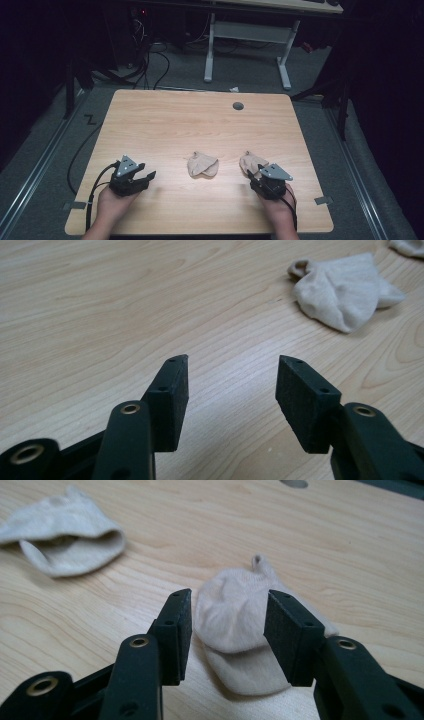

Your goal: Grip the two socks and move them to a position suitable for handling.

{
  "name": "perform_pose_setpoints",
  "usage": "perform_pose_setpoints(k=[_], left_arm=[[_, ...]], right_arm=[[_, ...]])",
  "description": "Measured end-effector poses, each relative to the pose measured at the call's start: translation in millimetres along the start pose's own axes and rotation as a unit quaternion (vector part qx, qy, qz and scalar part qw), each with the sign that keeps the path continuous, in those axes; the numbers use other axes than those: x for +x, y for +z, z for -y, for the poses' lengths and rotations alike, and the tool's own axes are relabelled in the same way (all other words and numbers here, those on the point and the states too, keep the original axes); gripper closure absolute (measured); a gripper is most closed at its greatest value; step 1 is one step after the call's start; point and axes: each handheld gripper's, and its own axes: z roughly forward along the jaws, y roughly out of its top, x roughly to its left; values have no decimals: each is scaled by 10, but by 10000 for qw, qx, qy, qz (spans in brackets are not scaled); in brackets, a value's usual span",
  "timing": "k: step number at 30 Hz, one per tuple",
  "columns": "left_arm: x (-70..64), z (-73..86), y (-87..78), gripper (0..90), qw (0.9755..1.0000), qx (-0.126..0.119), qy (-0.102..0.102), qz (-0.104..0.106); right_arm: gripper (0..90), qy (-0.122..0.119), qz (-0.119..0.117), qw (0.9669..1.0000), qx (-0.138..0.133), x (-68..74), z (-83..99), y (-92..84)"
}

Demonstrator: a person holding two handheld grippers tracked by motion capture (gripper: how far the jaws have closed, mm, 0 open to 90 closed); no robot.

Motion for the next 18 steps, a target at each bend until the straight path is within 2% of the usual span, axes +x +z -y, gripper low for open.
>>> perform_pose_setpoints(k=[6,10,15,18], left_arm=[[-27,-22,60,476,10000,-2,47,9],[-62,-22,112,476,9999,73,98,60],[-89,-14,102,475,9998,100,157,71],[-67,-1,71,475,9999,95,105,86]], right_arm=[[576,-59,-171,9998,49,-4,20,13],[582,26,-244,9997,50,-47,32,-19],[592,42,-247,9997,61,-66,22,-10],[601,-2,-242,9997,51,-79,-7,7]])
